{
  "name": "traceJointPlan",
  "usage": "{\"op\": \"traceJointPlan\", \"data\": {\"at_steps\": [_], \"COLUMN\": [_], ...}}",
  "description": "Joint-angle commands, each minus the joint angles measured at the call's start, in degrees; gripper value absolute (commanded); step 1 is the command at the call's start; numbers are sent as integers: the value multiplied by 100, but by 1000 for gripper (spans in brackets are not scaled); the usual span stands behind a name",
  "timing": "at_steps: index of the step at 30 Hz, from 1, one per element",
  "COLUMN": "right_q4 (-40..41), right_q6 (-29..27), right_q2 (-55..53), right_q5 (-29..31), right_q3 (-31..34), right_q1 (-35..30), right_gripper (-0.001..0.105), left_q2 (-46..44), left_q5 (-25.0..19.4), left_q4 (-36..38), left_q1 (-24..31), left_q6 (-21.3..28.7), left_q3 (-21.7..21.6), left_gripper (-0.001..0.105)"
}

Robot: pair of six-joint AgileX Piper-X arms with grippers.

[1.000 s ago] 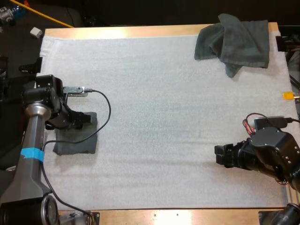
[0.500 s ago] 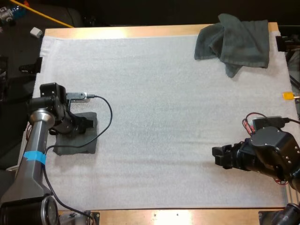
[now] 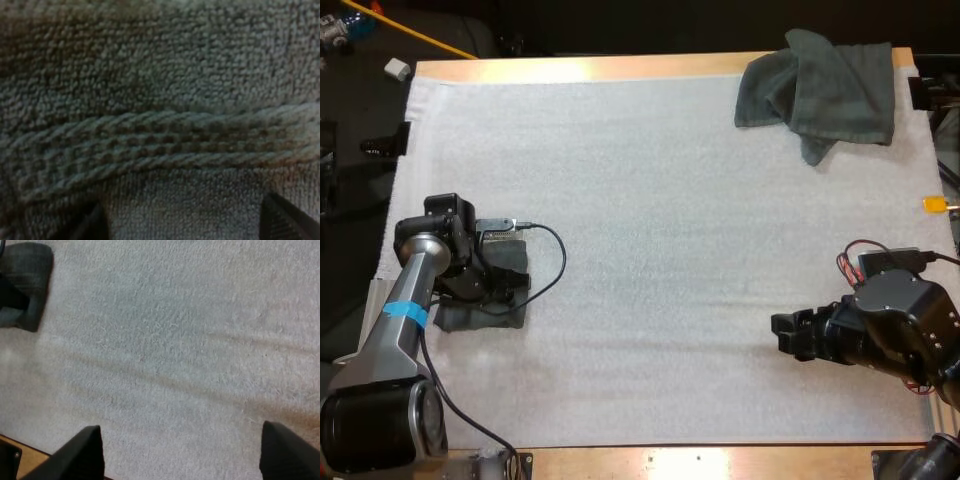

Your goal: Pick towel from pile, fold and stack

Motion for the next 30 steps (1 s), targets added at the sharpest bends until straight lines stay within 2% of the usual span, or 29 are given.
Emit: {"op": "traceJointPlan", "data": {"at_steps": [1,5,14,21,24,30], "right_q4": [-14,-13,-41,-272,-374,-852], "right_q6": [-18,-20,-46,-176,-116,-329], "right_q2": [-13,-14,-12,-9,-30,27], "right_q5": [-18,-23,-26,11,25,275], "right_q3": [-29,-33,-22,-23,-20,-13], "right_q1": [-7,-4,-12,-27,7,16], "right_gripper": [63,63,63,63,63,63], "left_q2": [75,57,-619,-1497,-1592,-2179], "left_q5": [-10,44,194,761,696,1030], "left_q4": [67,162,297,331,283,338], "left_q1": [-15,-10,4,11,-11,-102], "left_q6": [-62,-65,-71,-138,-166,-259], "left_q3": [-41,-201,-1014,-1069,-1111,-1150], "left_gripper": [62,62,62,62,61,62]}}
